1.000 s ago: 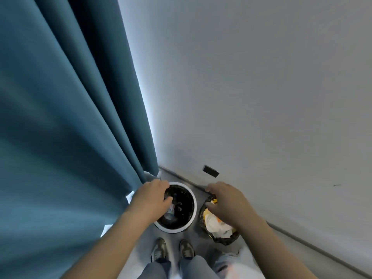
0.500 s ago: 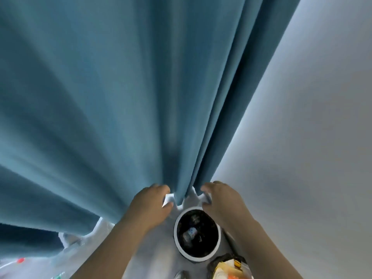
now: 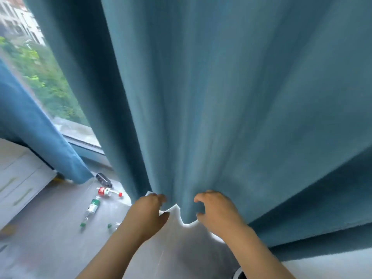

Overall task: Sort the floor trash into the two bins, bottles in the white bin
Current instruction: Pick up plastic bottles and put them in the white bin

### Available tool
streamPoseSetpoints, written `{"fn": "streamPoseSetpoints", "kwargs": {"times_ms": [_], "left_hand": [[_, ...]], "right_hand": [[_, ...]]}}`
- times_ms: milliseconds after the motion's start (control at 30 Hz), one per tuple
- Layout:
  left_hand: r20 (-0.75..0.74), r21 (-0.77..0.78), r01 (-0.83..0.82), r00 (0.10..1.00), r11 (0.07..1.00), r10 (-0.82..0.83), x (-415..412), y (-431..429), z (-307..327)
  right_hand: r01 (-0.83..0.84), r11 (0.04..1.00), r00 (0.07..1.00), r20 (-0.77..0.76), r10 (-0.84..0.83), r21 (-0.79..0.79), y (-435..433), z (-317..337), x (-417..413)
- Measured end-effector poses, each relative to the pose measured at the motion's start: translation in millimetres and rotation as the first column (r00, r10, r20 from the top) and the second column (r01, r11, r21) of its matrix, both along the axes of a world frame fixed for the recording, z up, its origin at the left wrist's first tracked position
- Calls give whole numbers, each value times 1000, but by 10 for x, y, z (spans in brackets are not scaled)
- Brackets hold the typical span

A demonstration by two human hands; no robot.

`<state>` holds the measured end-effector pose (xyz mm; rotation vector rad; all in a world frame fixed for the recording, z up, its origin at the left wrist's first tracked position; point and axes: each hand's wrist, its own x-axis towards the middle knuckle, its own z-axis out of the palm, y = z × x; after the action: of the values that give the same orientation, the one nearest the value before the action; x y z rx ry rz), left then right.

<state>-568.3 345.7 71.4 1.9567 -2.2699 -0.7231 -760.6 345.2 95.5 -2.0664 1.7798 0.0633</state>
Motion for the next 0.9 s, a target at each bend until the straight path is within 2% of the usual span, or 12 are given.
{"fn": "streamPoseSetpoints", "kwargs": {"times_ms": [267, 367, 633, 900], "left_hand": [[26, 28, -252, 968, 967, 251, 1673, -22, -59], [20, 53, -339, 941, 939, 338, 2101, 9, -142], [12, 112, -506, 861, 855, 508, 2786, -114, -345], [34, 147, -604, 794, 783, 606, 3265, -806, -503]], "right_hand": [[-237, 969, 971, 40, 235, 67, -534, -19, 1706], [-305, 948, 952, 9, 305, 87, -666, -53, 2155], [-483, 868, 874, -2, 486, 120, -1190, -239, 3006], [-582, 800, 811, 26, 585, 146, -2058, -531, 3576]]}}
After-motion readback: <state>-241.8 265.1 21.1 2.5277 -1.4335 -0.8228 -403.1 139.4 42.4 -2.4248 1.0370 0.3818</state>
